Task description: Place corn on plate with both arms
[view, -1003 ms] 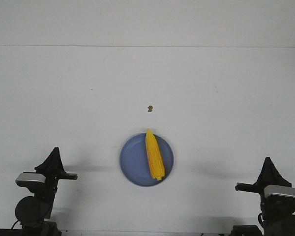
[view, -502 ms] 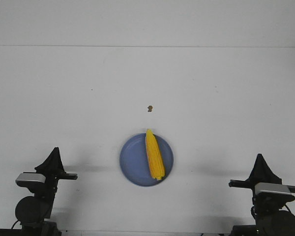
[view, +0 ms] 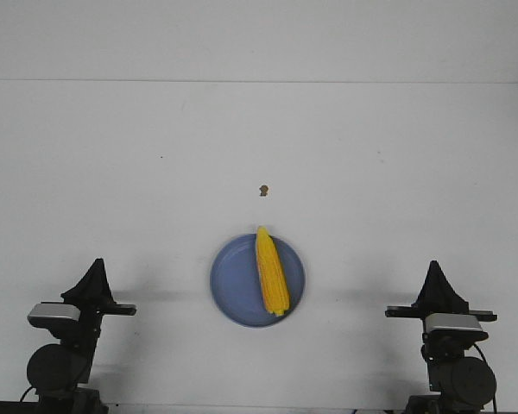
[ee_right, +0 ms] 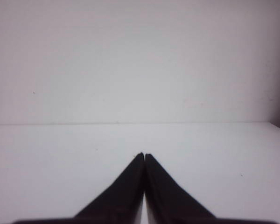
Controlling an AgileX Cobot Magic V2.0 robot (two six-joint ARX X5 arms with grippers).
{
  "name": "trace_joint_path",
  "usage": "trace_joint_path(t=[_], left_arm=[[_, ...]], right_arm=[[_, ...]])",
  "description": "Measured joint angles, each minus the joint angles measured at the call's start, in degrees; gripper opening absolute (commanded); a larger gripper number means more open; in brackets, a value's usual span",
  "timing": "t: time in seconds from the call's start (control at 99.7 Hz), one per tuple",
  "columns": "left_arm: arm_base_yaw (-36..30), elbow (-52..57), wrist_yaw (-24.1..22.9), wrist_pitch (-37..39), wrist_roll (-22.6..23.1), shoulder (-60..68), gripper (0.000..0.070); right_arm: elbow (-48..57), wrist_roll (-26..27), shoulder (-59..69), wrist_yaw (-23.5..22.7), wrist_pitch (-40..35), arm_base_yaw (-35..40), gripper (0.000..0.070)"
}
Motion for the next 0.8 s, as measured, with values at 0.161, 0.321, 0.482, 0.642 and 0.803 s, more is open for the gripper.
trace_joint_path(t=[0.161,0.321,0.482,0.642,0.803], left_arm=[[0.0,0.0,0.0,0.0,0.0,0.0,0.0016],[0.0,0.0,0.0,0.0,0.0,0.0,0.0016],[0.0,0.0,0.0,0.0,0.0,0.0,0.0016],[0.0,0.0,0.0,0.0,0.0,0.0,0.0016],[0.0,0.0,0.0,0.0,0.0,0.0,0.0016]], right_arm=[[-2.9,0.3,0.0,-0.9,3.3,0.0,0.0],[-2.9,0.7,0.0,-0.9,3.4,0.0,0.0],[-2.9,0.7,0.0,-0.8,3.4,0.0,0.0],[-2.9,0.7,0.0,-0.8,3.4,0.0,0.0],[-2.9,0.7,0.0,-0.8,3.4,0.0,0.0]])
